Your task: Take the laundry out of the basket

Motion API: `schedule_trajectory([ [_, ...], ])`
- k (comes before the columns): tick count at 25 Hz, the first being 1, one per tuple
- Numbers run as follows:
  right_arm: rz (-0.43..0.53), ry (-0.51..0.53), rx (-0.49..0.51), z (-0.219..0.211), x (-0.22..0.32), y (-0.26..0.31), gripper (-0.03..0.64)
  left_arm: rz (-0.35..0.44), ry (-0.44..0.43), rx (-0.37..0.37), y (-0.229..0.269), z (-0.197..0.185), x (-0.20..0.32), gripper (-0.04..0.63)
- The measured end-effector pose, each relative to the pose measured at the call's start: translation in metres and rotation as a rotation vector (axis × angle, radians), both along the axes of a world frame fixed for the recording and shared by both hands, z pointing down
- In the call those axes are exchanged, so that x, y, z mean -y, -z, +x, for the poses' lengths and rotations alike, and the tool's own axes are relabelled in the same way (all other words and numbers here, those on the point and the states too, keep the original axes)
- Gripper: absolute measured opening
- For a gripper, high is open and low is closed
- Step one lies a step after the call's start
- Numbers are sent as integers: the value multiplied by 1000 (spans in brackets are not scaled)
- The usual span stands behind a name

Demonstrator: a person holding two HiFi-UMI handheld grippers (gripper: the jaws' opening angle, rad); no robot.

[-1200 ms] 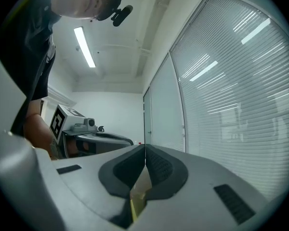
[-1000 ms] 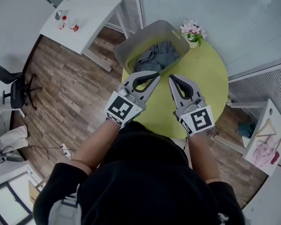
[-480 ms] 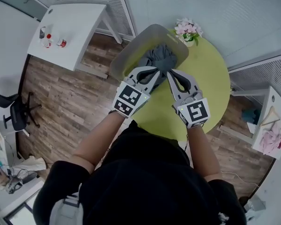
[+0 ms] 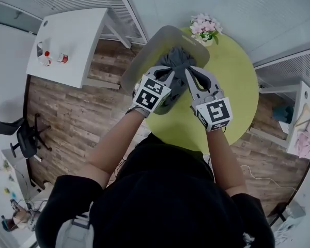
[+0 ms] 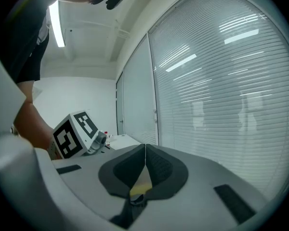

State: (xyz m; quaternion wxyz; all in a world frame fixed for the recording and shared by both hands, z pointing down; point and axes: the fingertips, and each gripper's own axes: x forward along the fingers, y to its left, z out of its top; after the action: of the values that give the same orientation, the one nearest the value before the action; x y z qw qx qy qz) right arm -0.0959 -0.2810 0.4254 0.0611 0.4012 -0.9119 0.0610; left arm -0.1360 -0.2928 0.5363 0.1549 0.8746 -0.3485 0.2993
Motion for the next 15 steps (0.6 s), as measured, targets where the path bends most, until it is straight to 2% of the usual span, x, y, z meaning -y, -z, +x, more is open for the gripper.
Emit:
schedule_trajectory([
  [5, -20, -39, -6, 2, 12, -9, 23, -116, -29, 39, -41, 4, 11, 49],
  [15, -50, -124, -9, 15, 32, -18, 23, -371, -17, 145, -128, 8, 25, 206],
])
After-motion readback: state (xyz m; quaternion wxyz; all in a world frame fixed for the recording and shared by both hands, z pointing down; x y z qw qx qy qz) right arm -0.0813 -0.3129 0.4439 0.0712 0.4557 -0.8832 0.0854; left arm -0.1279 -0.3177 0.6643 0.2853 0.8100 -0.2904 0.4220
